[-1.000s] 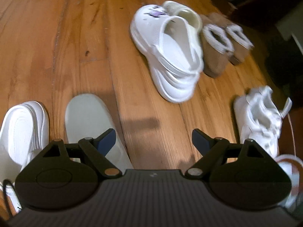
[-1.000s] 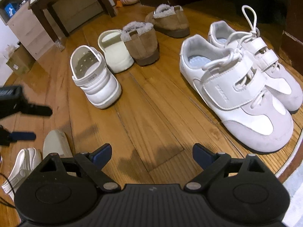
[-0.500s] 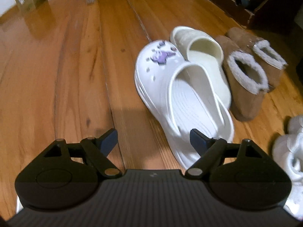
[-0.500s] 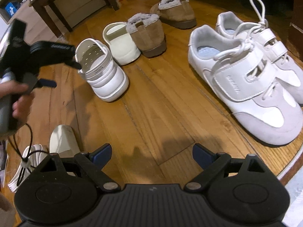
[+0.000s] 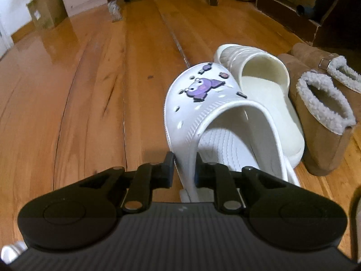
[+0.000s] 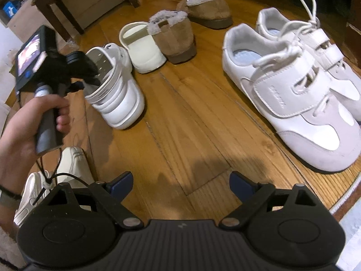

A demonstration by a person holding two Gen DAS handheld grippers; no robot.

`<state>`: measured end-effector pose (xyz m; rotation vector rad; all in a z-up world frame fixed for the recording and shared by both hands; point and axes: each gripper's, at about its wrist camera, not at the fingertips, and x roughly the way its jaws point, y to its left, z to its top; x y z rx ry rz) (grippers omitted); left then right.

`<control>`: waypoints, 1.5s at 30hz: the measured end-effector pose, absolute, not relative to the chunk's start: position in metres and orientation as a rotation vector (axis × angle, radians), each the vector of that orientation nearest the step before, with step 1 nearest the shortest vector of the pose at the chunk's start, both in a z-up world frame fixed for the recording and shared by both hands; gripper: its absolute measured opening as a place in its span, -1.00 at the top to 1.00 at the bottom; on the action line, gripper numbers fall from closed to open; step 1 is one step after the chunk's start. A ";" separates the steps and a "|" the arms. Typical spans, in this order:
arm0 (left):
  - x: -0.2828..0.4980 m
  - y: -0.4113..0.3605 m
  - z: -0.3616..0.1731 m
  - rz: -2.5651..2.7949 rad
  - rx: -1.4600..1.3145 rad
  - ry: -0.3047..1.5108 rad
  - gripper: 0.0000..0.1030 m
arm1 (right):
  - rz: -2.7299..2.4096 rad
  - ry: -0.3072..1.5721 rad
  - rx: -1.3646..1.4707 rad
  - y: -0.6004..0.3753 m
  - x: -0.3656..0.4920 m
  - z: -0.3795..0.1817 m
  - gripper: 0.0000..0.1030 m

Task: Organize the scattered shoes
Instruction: 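Lift the clog with the left tool, set it near the NEON slide, open, then grasp the clog with the right tool and straighten it beside the slide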

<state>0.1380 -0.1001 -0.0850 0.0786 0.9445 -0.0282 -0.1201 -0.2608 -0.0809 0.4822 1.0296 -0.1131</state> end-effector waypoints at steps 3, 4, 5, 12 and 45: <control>0.119 -0.097 -0.082 -0.036 0.058 0.956 0.70 | -0.117 1.029 0.467 -0.264 -0.121 -0.079 -0.80; 0.113 -0.096 -0.081 -0.039 0.051 0.960 0.70 | -0.116 1.026 0.455 -0.265 -0.122 -0.078 -0.80; 0.107 -0.094 -0.080 -0.041 0.044 0.964 0.70 | -0.115 1.024 0.442 -0.266 -0.122 -0.076 -0.80; 0.073 -0.086 -0.074 -0.072 -0.041 1.000 0.70 | -0.089 1.043 0.387 -0.264 -0.124 -0.072 -0.80; -0.068 0.007 0.027 -0.125 -0.199 1.028 -0.44 | 0.170 1.135 0.207 -0.214 -0.167 -0.044 -0.73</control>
